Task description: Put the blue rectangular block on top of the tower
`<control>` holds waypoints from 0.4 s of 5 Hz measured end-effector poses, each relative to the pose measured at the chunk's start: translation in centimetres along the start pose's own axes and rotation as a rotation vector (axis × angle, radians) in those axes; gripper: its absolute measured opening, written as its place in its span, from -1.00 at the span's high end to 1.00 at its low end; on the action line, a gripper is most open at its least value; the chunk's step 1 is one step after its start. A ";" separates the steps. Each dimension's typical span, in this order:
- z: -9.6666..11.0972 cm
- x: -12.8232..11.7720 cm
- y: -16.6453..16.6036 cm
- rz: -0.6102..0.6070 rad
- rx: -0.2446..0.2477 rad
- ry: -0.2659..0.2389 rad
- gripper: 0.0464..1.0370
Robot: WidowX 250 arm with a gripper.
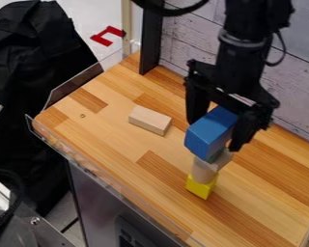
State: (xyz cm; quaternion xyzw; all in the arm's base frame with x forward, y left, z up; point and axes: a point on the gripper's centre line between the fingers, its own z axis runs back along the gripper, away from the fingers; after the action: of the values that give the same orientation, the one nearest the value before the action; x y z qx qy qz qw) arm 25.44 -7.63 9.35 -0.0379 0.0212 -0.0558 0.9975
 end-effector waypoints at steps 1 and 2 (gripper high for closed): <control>0.7 0.0 0.5 0.027 -0.020 -0.016 -0.93; 4.2 -0.3 1.7 0.073 -0.041 -0.113 -0.93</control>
State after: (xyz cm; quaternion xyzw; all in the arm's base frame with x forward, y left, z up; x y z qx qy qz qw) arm 25.50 -5.60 13.43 -0.0604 -0.0325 -0.0168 0.9975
